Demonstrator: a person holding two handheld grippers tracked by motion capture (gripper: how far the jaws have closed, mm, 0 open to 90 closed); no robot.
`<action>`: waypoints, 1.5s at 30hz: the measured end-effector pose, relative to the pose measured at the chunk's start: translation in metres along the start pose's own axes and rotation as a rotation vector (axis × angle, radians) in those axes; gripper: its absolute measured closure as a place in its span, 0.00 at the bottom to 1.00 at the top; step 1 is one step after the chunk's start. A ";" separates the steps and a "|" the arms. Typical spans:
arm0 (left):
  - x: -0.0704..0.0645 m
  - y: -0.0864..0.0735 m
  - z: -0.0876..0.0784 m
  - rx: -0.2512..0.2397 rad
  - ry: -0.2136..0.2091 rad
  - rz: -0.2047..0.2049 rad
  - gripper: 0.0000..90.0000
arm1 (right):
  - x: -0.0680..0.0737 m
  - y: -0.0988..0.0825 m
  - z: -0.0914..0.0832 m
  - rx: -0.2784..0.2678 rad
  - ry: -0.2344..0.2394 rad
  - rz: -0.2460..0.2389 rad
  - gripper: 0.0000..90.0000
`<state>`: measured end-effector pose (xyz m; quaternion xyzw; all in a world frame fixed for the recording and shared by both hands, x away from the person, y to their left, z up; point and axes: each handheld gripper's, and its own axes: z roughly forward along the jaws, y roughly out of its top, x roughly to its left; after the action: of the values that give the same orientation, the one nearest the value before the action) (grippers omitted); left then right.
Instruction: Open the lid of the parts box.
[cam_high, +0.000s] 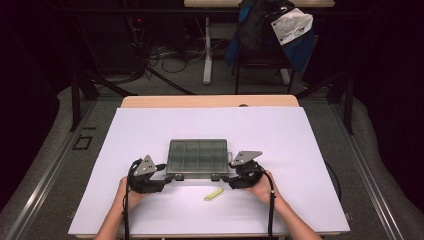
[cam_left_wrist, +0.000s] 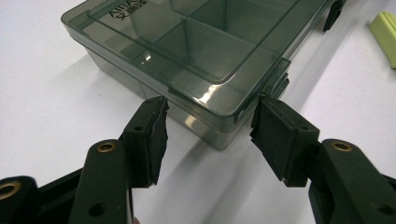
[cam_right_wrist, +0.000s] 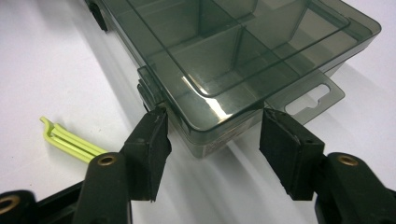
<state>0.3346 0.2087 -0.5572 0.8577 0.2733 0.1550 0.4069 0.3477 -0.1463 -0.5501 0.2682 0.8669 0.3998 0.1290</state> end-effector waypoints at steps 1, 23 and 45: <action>0.000 0.000 0.000 0.001 -0.001 -0.001 0.48 | -0.001 0.000 0.000 -0.001 0.004 0.003 0.47; 0.001 0.000 0.000 -0.001 -0.005 -0.004 0.48 | 0.000 0.002 -0.004 -0.012 -0.010 0.008 0.47; 0.000 -0.001 0.001 0.003 -0.010 -0.007 0.50 | 0.002 0.000 0.000 -0.002 -0.008 0.015 0.48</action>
<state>0.3351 0.2084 -0.5585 0.8582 0.2744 0.1489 0.4074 0.3462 -0.1455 -0.5501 0.2761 0.8640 0.4006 0.1298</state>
